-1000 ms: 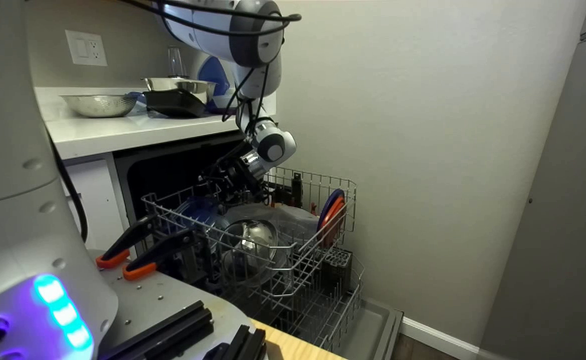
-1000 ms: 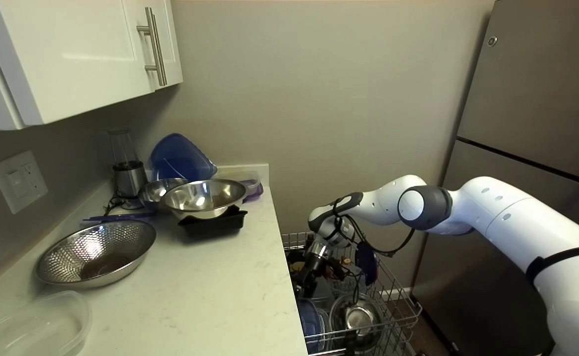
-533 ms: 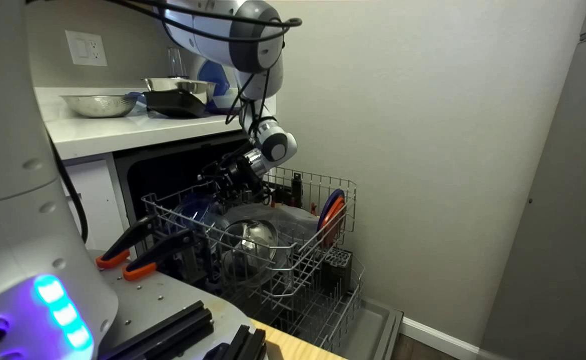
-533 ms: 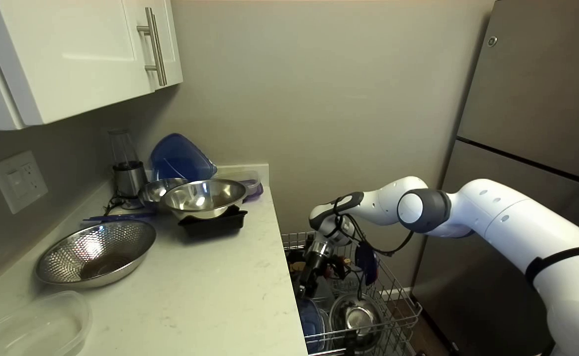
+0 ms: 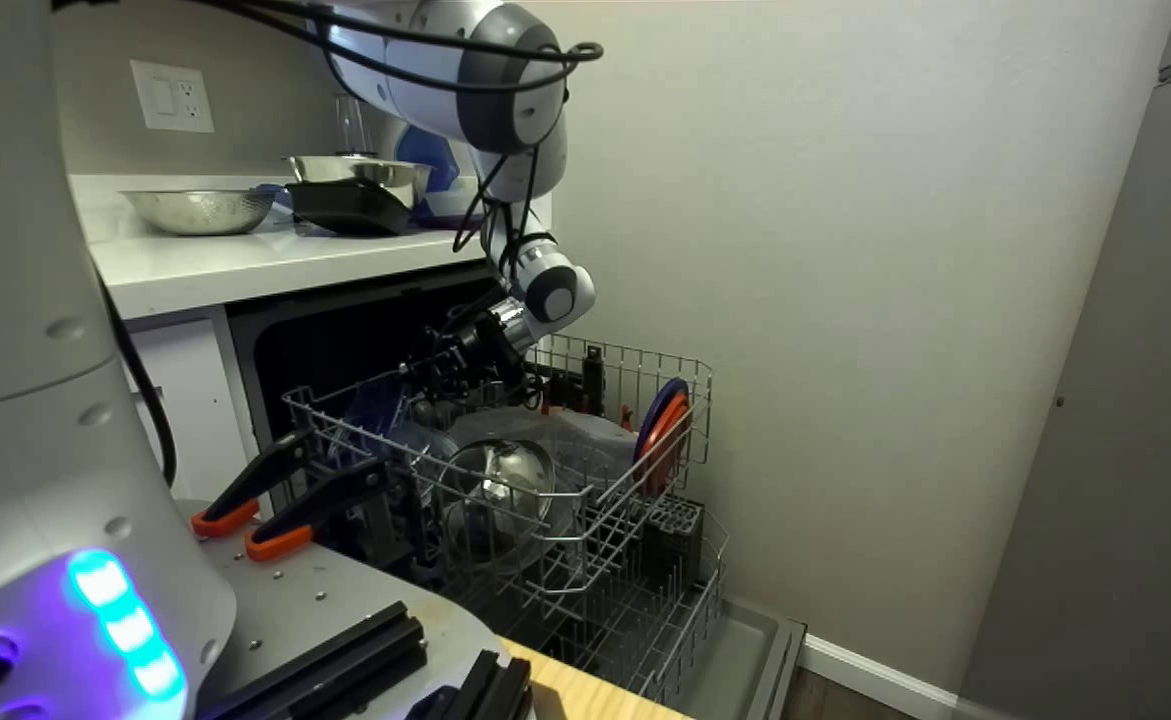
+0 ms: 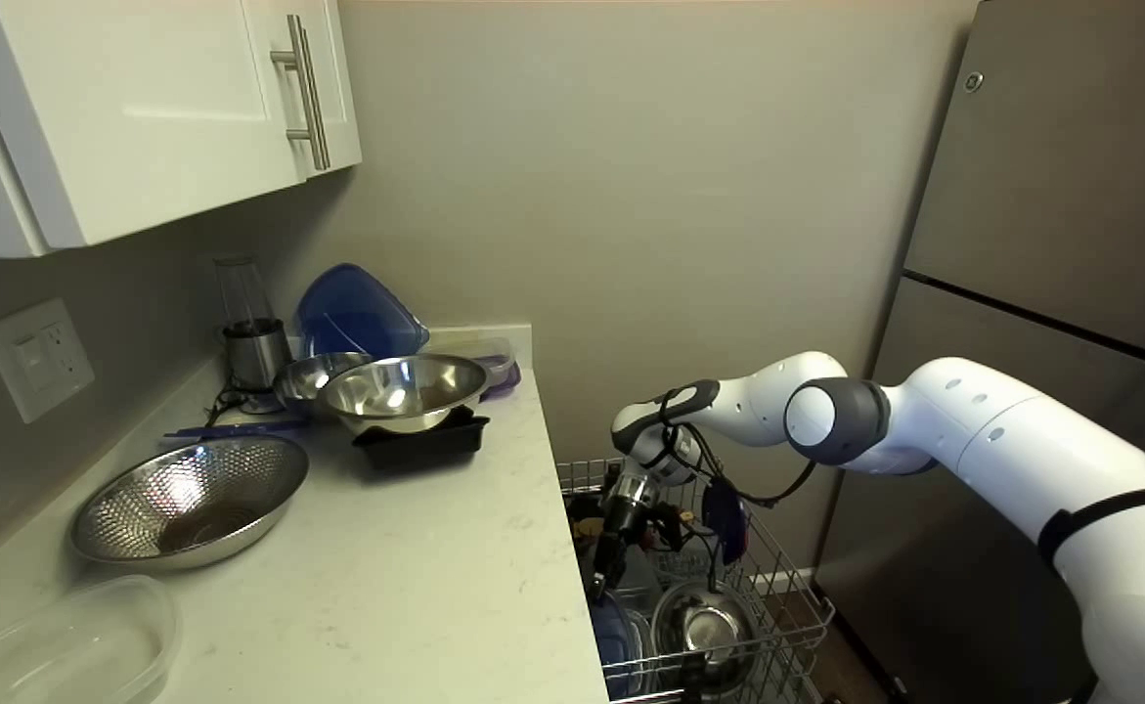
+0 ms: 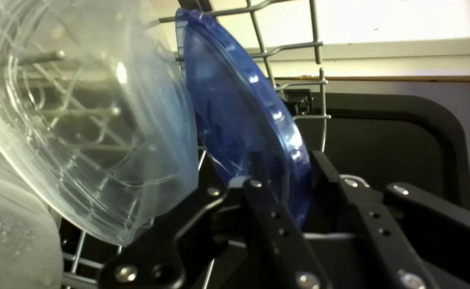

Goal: Remove one blue lid from the dishwasher

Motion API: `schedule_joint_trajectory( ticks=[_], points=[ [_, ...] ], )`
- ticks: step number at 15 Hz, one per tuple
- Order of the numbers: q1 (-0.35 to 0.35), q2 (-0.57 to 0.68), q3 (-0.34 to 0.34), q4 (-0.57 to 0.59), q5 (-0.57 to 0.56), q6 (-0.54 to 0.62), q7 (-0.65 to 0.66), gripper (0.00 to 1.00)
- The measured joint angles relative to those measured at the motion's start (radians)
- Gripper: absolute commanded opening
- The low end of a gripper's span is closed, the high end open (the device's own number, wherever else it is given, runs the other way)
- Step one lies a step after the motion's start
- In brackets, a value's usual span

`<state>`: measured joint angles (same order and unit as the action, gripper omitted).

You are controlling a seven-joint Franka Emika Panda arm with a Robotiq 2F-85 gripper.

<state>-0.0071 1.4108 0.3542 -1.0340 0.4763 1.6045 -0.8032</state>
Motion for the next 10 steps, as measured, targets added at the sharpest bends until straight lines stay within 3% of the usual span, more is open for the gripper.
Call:
schedule_joint_trajectory(
  ticks=[10],
  points=[
    [-0.011, -0.016, -0.003, 0.054, 0.003, 0.042, -0.018, 0.03]
  ],
)
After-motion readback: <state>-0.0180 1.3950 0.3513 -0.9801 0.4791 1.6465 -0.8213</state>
